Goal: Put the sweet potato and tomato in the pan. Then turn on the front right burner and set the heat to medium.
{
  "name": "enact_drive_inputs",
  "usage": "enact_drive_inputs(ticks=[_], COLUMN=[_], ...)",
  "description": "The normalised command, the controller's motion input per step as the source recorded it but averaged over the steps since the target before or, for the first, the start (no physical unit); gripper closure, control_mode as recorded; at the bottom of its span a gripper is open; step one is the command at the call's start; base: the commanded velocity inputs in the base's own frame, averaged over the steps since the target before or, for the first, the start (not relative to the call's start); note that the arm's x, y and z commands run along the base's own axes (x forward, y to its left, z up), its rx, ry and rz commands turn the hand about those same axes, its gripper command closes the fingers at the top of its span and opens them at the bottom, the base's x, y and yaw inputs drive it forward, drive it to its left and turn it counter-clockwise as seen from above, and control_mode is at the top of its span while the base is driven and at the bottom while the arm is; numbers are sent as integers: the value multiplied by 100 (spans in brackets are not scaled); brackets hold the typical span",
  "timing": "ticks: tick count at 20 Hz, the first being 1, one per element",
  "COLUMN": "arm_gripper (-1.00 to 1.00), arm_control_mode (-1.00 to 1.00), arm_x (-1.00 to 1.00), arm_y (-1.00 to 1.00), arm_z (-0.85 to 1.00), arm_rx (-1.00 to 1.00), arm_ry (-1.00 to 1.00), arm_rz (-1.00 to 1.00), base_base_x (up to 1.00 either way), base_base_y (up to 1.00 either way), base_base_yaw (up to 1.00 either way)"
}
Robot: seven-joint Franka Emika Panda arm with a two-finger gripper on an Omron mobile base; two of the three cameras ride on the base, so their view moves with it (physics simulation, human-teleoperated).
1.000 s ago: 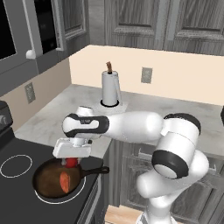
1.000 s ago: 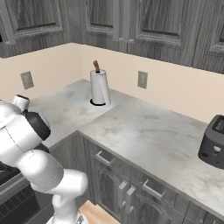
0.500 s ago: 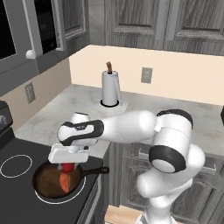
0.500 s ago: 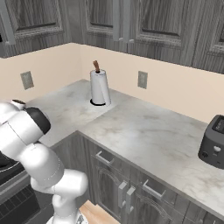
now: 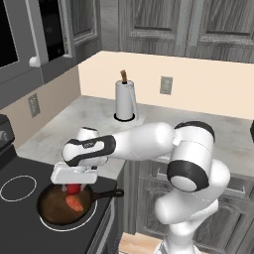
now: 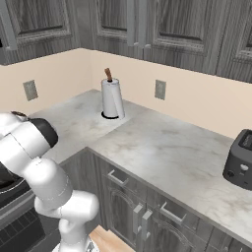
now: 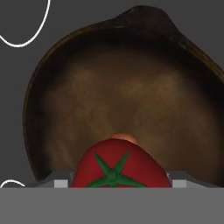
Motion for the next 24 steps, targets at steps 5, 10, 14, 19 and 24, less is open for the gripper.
enact_drive_inputs(ticks=[5,10,14,19,24], arm_gripper=[-100,-100,-100,-100,-100], arm_control_mode=[-100,-100,-100,-100,-100], arm_x=[-2,-2,-12,-37,-50], arm_y=[3,0,0,0,-11], arm_z=[0,0,0,14,36], arm_rx=[-1,0,0,0,-1], arm_ry=[-7,-9,-12,-18,-23], arm_rz=[-5,-4,-3,-1,-4], base_base_x=[0,0,0,0,0], base_base_y=[0,0,0,0,0], base_base_yaw=[0,0,0,0,0])
